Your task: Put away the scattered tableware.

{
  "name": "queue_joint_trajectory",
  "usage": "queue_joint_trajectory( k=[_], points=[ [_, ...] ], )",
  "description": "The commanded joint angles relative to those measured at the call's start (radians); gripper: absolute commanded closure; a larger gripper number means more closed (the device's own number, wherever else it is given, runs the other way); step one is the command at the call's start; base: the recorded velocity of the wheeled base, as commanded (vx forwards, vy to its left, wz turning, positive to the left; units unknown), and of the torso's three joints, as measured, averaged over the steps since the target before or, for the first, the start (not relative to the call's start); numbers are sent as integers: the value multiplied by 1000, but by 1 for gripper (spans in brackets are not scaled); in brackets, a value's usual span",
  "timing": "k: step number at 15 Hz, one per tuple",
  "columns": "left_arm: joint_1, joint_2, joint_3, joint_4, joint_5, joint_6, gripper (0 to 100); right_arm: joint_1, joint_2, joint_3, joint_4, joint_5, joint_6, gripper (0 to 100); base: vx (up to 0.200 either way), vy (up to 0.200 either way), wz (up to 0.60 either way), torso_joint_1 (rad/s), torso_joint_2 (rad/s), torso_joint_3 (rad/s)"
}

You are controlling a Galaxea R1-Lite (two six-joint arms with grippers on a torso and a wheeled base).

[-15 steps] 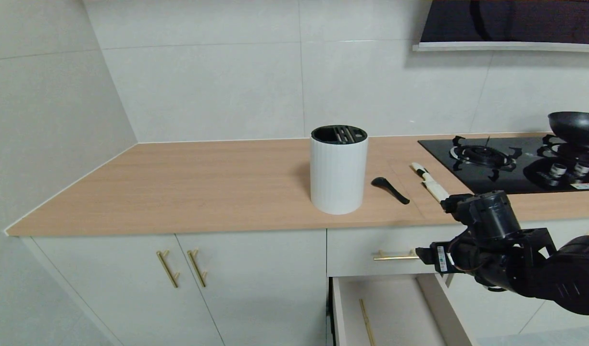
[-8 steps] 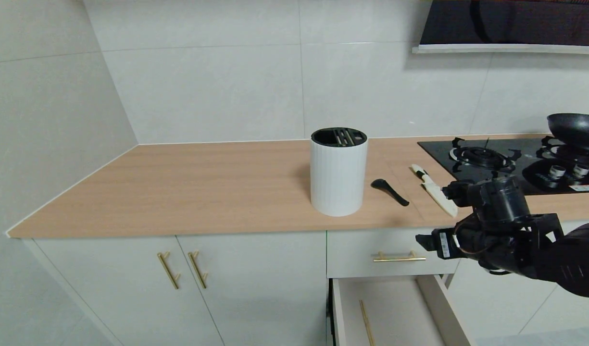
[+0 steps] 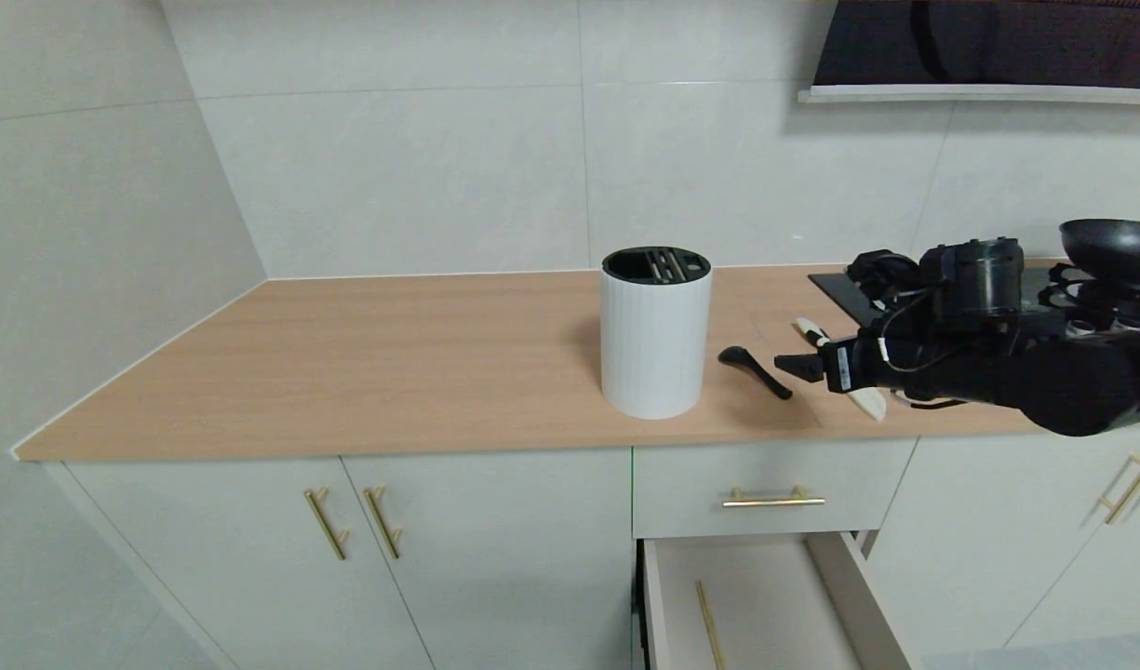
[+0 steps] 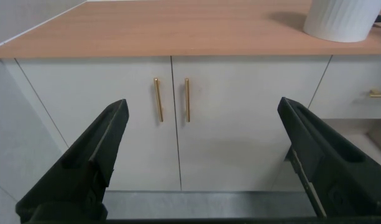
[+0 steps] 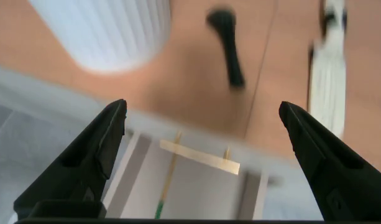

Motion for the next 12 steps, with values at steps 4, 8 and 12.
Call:
queue_joint_trajectory(
  k=[4,8,12],
  points=[
    [0,2,0,0,0,0,0,-24,207,-189,0,47,-21,0,0,0,0,0,0,0],
    [1,2,0,0,0,0,0,-30,322,-252,-6,58,-44,0,0,0,0,0,0,0],
    [0,2,0,0,0,0,0,-30,385,-286,-16,51,-46,0,0,0,0,0,0,0]
  ],
)
